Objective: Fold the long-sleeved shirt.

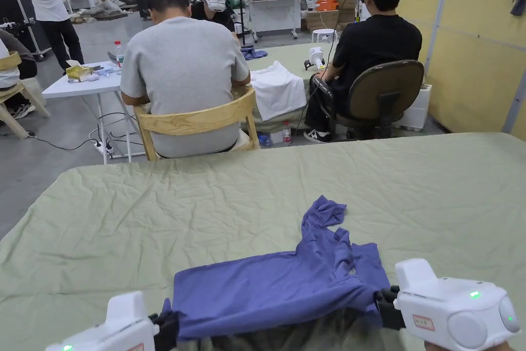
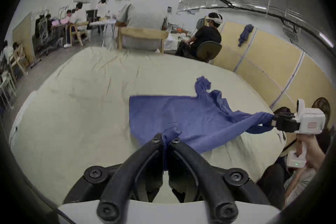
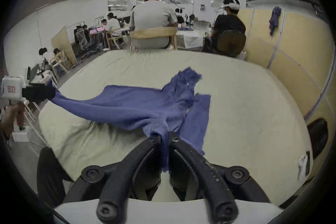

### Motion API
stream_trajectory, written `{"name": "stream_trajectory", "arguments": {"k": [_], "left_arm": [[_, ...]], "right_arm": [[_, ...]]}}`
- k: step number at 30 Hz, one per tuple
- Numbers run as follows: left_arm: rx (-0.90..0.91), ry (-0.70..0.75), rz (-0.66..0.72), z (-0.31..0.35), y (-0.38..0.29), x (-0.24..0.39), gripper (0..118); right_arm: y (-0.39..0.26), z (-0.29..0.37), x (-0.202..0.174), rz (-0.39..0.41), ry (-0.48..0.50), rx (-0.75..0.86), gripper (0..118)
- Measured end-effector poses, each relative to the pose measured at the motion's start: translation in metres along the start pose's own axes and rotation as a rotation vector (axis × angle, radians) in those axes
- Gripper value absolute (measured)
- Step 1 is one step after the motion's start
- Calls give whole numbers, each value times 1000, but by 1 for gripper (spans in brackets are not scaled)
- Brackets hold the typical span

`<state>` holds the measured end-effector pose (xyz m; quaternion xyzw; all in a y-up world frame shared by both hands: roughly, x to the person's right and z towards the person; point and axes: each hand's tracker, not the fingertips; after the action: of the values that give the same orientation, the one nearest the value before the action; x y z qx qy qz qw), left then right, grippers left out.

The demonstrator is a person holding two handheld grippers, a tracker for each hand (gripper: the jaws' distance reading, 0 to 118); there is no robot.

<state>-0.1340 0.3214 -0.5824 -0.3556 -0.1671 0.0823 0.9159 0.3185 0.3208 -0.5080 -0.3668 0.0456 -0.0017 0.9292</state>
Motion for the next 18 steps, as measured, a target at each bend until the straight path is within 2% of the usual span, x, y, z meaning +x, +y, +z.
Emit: {"name": "stream_trajectory", "arguments": {"k": [4,7,11,15,18], "left_arm": [[-61,-8,-23,28,-45,-4,3],[-76,-2,54,47,-71,-13,3],[-140,32,1,57,-101,-15,3],[-221,19,78,39,-116,-26,3],[-246,58,33,27,-121,-26,5]], "right_arm": [[-41,21,-9,-34,13,-16,11],[-66,36,-15,-67,29,-36,11],[-95,42,-28,-17,22,-95,11],[-109,21,-25,-78,29,-138,11],[-109,7,-28,-34,19,-170,11]]}}
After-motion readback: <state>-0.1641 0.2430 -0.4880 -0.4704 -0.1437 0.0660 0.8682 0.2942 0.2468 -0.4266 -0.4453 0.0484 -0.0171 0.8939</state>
